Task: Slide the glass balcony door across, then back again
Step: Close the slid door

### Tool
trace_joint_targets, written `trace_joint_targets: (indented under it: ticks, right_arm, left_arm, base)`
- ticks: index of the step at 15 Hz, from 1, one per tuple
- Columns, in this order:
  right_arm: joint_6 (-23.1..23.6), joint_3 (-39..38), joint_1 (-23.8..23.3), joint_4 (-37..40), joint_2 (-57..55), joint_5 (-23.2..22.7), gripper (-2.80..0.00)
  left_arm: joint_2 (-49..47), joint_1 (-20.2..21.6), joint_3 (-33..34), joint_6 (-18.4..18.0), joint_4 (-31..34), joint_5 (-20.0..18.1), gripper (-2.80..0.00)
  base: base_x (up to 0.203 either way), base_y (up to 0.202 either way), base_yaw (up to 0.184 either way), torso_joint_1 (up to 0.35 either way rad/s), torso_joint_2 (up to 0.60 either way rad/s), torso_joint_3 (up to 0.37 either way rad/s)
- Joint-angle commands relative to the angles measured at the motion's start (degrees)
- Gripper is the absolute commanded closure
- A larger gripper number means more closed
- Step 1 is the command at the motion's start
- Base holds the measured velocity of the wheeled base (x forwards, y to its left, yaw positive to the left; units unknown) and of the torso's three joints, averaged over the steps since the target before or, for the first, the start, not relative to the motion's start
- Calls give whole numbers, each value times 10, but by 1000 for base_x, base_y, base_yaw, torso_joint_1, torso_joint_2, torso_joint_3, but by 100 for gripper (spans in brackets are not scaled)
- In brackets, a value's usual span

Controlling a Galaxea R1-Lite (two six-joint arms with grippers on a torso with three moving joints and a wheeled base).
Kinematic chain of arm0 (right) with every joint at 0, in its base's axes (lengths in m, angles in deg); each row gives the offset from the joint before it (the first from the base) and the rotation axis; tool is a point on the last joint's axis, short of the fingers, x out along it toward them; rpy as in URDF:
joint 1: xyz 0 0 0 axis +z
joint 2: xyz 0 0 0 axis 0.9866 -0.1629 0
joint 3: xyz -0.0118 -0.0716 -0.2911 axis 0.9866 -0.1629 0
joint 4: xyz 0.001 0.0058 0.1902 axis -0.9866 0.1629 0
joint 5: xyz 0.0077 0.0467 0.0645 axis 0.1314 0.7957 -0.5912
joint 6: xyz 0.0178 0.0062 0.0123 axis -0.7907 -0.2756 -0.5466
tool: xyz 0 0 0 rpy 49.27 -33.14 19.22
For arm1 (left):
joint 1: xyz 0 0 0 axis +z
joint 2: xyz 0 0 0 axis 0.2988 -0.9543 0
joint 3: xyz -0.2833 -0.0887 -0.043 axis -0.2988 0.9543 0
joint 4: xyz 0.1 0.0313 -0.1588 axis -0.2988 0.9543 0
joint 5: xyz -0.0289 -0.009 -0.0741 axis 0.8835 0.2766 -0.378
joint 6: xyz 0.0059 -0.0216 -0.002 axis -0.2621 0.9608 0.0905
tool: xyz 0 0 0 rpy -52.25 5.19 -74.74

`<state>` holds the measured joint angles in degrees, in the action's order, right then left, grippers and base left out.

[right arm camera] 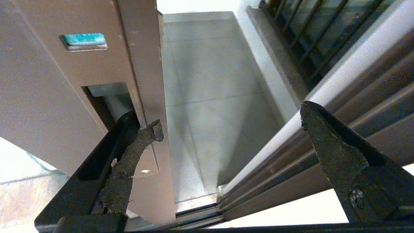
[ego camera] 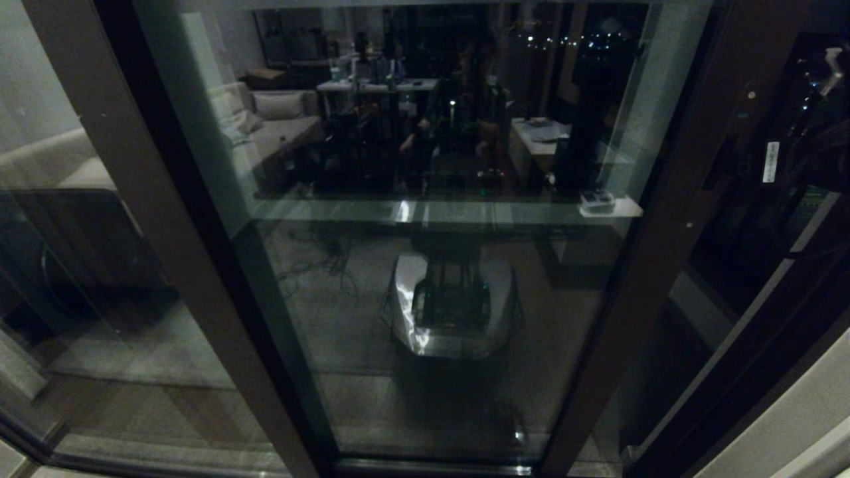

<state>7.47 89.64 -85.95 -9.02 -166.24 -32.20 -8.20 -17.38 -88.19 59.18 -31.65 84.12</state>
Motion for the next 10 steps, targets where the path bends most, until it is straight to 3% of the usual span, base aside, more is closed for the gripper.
trace_joint_targets:
  ticks: [1,10]
  right_arm:
    - [2,1,-8,-11,-4,-3,-280]
    - [18,1,-41,-18,-9,-20,-280]
  left_arm:
    - [0,0,1,0,0,0,0]
    - [0,0,1,0,0,0,0]
  base:
    - [0,0,0,0,0,0]
    - [0,0,0,0,0,0]
